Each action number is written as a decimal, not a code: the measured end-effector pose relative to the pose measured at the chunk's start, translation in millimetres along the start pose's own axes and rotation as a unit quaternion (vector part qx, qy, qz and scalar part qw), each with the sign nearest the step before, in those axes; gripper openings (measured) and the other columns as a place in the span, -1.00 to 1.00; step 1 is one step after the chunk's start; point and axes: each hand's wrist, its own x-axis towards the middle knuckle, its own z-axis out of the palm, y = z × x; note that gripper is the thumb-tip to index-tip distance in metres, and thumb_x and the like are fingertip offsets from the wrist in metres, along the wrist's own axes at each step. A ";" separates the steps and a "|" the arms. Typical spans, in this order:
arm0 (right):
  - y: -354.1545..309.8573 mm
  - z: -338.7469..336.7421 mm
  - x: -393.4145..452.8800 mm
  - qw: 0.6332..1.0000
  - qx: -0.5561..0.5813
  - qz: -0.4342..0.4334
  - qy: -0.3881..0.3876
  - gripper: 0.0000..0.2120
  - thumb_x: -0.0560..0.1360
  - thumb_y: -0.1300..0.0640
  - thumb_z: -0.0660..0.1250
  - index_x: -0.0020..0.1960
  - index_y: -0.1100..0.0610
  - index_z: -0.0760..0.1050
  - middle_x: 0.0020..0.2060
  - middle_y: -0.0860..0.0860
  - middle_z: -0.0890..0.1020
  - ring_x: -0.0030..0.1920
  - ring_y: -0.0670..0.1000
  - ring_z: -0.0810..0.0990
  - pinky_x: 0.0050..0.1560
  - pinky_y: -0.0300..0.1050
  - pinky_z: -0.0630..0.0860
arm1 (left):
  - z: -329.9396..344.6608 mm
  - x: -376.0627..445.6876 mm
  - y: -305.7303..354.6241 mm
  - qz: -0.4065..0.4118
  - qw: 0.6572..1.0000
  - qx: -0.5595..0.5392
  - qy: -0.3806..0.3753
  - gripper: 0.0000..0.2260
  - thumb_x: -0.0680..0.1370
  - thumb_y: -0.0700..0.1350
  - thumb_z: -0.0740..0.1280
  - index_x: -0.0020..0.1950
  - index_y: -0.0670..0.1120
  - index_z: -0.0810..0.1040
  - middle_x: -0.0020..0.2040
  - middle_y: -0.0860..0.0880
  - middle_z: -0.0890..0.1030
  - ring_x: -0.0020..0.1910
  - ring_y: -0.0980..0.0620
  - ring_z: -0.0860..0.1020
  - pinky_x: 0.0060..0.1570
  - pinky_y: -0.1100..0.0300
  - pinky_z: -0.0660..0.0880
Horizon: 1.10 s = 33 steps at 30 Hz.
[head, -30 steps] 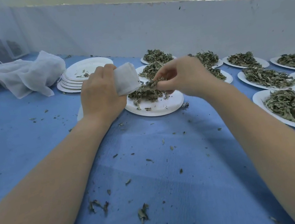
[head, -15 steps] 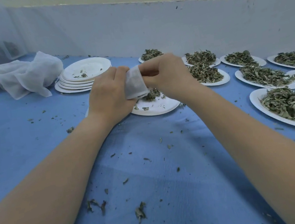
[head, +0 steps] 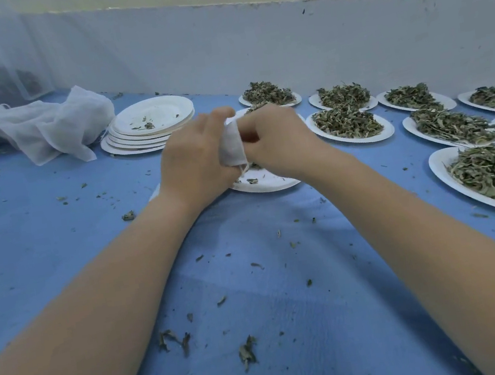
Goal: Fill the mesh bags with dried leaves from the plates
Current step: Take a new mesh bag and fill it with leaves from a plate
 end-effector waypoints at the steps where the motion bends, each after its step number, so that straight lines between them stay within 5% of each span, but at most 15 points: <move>1: -2.0 0.4 -0.2 0.999 0.010 -0.008 -0.041 -0.77 0.48 0.29 0.23 -0.33 0.11 0.48 -0.50 -0.04 0.45 -0.44 -0.05 0.35 -0.42 -0.32 0.25 | -0.4 0.0 1.3 0.020 1.000 0.003 0.001 -0.58 0.35 -0.10 0.14 0.16 -0.17 0.47 -0.18 -0.23 0.59 -0.30 -0.24 0.55 -0.31 0.01 0.49; 4: -1.6 -7.4 -2.0 0.991 0.109 -0.021 -0.072 -0.72 0.45 0.36 0.19 -0.20 0.07 0.60 -0.40 0.03 0.59 -0.38 0.03 0.51 -0.29 -0.11 0.46 | -0.9 0.3 0.0 0.022 1.000 0.013 0.006 -0.60 0.36 -0.10 0.12 0.18 -0.12 0.39 -0.19 -0.23 0.60 -0.30 -0.24 0.56 -0.29 0.03 0.48; 7: 10.7 -16.5 -1.5 0.962 0.267 0.041 0.042 -0.64 0.42 0.41 0.19 -0.13 0.03 0.64 -0.21 0.04 0.69 -0.18 0.00 0.65 0.04 0.00 0.58 | 1.4 0.4 -5.9 -0.060 0.998 0.005 -0.015 -0.57 0.37 -0.17 0.34 0.23 -0.22 0.47 0.00 -0.20 0.60 -0.07 -0.24 0.56 -0.09 0.04 0.40; 9: 26.4 -18.5 5.8 0.974 0.180 0.096 0.096 -0.68 0.46 0.35 0.19 -0.01 0.07 0.63 -0.12 -0.01 0.67 -0.13 -0.08 0.62 0.11 -0.12 0.54 | 2.9 0.3 -9.5 -0.100 0.994 -0.017 -0.032 -0.48 0.32 -0.22 0.35 0.28 -0.18 0.43 0.13 -0.14 0.56 0.08 -0.19 0.51 0.00 0.14 0.31; 11: 40.4 -16.8 10.4 0.991 -0.011 0.128 0.029 -0.69 0.51 0.18 0.23 0.21 0.01 0.55 0.15 -0.05 0.60 0.07 -0.09 0.54 0.13 -0.29 0.38 | 3.1 0.2 -11.3 -0.121 0.991 -0.034 -0.039 -0.45 0.30 -0.21 0.37 0.30 -0.15 0.40 0.18 -0.09 0.54 0.13 -0.13 0.48 0.00 0.21 0.28; 14: 50.7 -5.2 11.0 0.980 -0.110 0.137 -0.097 -0.49 0.48 -0.10 0.30 0.40 -0.06 0.36 0.35 -0.03 0.43 0.31 -0.02 0.41 0.12 -0.22 0.28 | 4.7 -0.6 -14.3 -0.137 0.988 -0.041 -0.053 -0.45 0.30 -0.11 0.39 0.28 -0.10 0.39 0.17 -0.03 0.52 0.12 -0.06 0.46 -0.08 0.24 0.26; 17: 56.2 8.9 11.5 0.980 -0.145 0.104 -0.093 -0.49 0.44 -0.19 0.33 0.33 -0.03 0.41 0.21 0.02 0.51 0.16 0.02 0.45 -0.03 -0.22 0.28 | 5.5 -1.6 -16.7 -0.148 0.986 -0.033 -0.066 -0.47 0.28 -0.01 0.38 0.23 -0.05 0.40 0.12 0.02 0.52 0.08 -0.02 0.46 -0.14 0.23 0.26; 23: 60.6 5.0 5.1 0.995 -0.076 0.068 0.004 -0.77 0.45 0.05 0.41 0.11 -0.01 0.61 -0.18 -0.11 0.52 -0.12 -0.11 0.47 -0.11 -0.35 0.32 | 8.1 -1.7 -19.9 -0.168 0.984 -0.020 -0.055 -0.54 0.29 0.02 0.43 0.15 -0.01 0.43 0.01 0.03 0.55 -0.01 -0.04 0.49 -0.18 0.21 0.25; 30: 56.6 -21.5 1.5 0.996 -0.033 0.050 0.063 -0.86 0.47 0.15 0.40 0.01 0.05 0.66 -0.36 -0.24 0.54 -0.38 -0.39 0.48 -0.17 -0.58 0.35 | 9.2 -0.7 -22.0 -0.165 0.985 0.004 -0.040 -0.57 0.32 -0.02 0.45 0.14 -0.04 0.46 -0.02 -0.04 0.58 -0.03 -0.13 0.51 -0.18 0.17 0.29; 33: 51.8 -28.0 3.2 0.992 -0.008 0.046 0.118 -0.84 0.46 0.16 0.40 0.03 0.07 0.66 -0.29 -0.13 0.61 -0.32 -0.24 0.54 -0.17 -0.57 0.38 | 10.4 -0.1 -23.0 -0.157 0.987 0.013 -0.035 -0.58 0.33 -0.06 0.44 0.15 -0.07 0.46 0.00 -0.07 0.59 -0.01 -0.14 0.51 -0.15 0.16 0.28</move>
